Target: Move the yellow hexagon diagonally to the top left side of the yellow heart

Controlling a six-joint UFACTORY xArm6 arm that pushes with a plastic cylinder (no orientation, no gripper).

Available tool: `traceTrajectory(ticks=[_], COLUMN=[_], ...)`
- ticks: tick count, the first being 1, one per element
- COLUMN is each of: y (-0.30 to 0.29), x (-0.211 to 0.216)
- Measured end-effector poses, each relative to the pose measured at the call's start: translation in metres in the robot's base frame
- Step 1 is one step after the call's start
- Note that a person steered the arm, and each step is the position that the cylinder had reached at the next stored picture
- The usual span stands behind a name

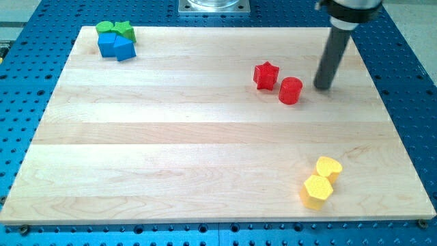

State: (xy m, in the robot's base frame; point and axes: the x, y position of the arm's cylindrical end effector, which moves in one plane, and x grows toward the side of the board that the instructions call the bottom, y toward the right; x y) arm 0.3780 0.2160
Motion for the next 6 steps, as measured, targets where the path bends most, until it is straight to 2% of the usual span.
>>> traceTrajectory(ticks=[2,4,5,6], y=[0.008,0.008,-0.009,-0.02], x=[0.131,0.155,0.215,0.241])
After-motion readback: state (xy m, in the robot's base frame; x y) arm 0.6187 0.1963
